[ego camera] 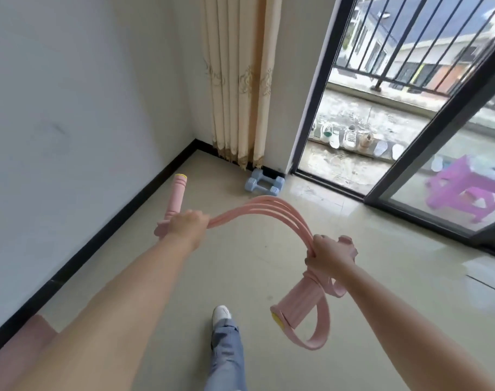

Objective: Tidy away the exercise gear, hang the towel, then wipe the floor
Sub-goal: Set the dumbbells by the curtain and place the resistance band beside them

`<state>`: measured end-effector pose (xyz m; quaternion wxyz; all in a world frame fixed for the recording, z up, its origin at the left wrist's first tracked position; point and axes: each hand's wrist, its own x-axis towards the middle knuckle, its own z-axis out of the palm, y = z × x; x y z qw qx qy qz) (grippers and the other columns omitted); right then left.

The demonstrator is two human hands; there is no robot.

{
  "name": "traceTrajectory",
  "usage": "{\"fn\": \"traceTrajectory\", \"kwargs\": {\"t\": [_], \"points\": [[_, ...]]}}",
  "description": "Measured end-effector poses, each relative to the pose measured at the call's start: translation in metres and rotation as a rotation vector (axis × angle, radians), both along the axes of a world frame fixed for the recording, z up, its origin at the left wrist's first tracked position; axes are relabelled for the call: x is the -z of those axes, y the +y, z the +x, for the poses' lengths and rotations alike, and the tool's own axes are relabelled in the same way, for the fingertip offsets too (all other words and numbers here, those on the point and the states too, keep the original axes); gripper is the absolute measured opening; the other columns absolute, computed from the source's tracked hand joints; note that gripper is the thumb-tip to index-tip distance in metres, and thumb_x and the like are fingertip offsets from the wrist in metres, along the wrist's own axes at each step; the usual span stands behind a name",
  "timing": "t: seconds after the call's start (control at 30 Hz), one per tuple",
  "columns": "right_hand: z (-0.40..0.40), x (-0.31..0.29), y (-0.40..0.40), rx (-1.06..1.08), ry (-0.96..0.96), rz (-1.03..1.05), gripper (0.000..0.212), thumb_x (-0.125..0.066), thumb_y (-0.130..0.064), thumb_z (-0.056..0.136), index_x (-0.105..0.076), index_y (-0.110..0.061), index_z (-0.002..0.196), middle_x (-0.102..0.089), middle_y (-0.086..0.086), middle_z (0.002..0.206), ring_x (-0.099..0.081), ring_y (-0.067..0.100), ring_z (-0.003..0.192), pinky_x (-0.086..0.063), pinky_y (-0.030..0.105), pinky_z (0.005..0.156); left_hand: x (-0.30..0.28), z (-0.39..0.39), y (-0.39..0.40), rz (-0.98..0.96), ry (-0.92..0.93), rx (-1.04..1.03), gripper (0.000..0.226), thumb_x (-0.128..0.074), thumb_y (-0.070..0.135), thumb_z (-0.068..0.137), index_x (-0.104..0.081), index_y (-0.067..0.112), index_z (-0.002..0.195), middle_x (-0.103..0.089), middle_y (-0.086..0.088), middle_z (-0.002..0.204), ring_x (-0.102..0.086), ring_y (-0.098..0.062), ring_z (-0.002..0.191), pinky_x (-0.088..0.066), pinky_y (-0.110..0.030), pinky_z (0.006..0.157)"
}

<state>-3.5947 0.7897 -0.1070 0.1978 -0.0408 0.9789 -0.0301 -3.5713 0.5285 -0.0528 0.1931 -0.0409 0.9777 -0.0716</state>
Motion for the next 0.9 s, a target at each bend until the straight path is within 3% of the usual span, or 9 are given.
{"fn": "traceTrajectory", "kwargs": {"t": [0.1,0.27,0.37,0.43,0.6,0.7,0.77,0.9], "points": [[-0.072,-0.001,-0.025,0.0,-0.007,0.069,0.04,-0.05,-0.021,0.088,-0.022,-0.021,0.06,-0.03,-0.007,0.065,-0.031,0.007,0.053,-0.015,0.023,0.045,0.0,-0.085,-0.029,-0.02,-0.01,0.07,0.043,-0.033,-0.005,0.094,-0.047,0.015,0.13,-0.049,-0.004,0.132,-0.046,-0.023,0.126,-0.043,-0.035,0.096],[-0.185,0.005,-0.048,0.039,0.019,0.068,0.041,-0.048,-0.019,0.089,-0.019,-0.02,0.059,-0.039,-0.002,0.076,-0.038,0.017,0.066,-0.013,0.022,0.045,0.016,-0.211,-0.065,-0.043,-0.045,0.164,0.041,-0.042,-0.004,0.091,-0.048,0.015,0.127,-0.05,-0.002,0.129,-0.045,-0.021,0.125,-0.043,-0.037,0.096],[-0.243,0.013,-0.053,0.046,0.025,0.091,0.042,-0.045,-0.018,0.09,-0.018,-0.019,0.058,-0.031,-0.004,0.067,-0.029,0.01,0.056,-0.013,0.022,0.046,0.028,-0.27,-0.076,-0.018,-0.062,0.195,0.039,-0.04,-0.004,0.092,-0.048,0.015,0.126,-0.05,-0.002,0.129,-0.045,-0.02,0.125,-0.044,-0.034,0.094],[-0.284,0.024,-0.055,0.062,0.006,0.084,0.039,-0.044,-0.017,0.091,-0.021,-0.018,0.06,-0.032,-0.005,0.069,-0.036,0.014,0.065,-0.02,0.023,0.051,0.046,-0.309,-0.086,-0.007,-0.085,0.191,0.038,-0.041,-0.003,0.092,-0.049,0.016,0.123,-0.052,-0.001,0.127,-0.047,-0.02,0.123,-0.045,-0.034,0.092],[-0.396,0.059,-0.07,0.03,-0.082,0.012,0.003,-0.047,-0.012,0.089,-0.045,-0.011,0.09,-0.055,0.012,0.107,-0.052,0.027,0.1,-0.036,0.029,0.073,0.08,-0.404,-0.106,0.052,-0.084,0.137,0.035,-0.044,-0.003,0.089,-0.052,0.019,0.115,-0.054,0.002,0.118,-0.052,-0.02,0.117,-0.046,-0.037,0.089],[-0.46,0.087,-0.085,0.017,-0.105,-0.001,0.024,-0.047,-0.012,0.09,-0.052,-0.003,0.112,-0.054,0.013,0.118,-0.051,0.029,0.111,-0.042,0.033,0.086,0.112,-0.463,-0.124,0.116,-0.176,0.117,0.037,-0.038,-0.01,0.084,-0.055,0.014,0.105,-0.057,-0.001,0.111,-0.055,-0.027,0.111,-0.047,-0.037,0.086],[-0.491,0.108,-0.095,0.026,-0.129,-0.002,0.027,-0.049,-0.014,0.09,-0.052,-0.003,0.115,-0.054,0.012,0.12,-0.05,0.028,0.114,-0.042,0.034,0.088,0.132,-0.499,-0.134,0.135,-0.223,0.124,0.037,-0.035,-0.012,0.083,-0.057,0.012,0.101,-0.059,-0.003,0.11,-0.056,-0.028,0.107,-0.047,-0.037,0.085],[-0.539,0.159,-0.118,0.075,-0.197,-0.016,0.029,-0.052,-0.017,0.09,-0.051,-0.003,0.116,-0.052,0.011,0.124,-0.047,0.027,0.118,-0.042,0.034,0.089,0.176,-0.552,-0.146,0.138,-0.225,0.202,0.043,-0.037,-0.009,0.089,-0.055,0.017,0.119,-0.056,0.0,0.12,-0.052,-0.019,0.116,-0.041,-0.03,0.088]]}}
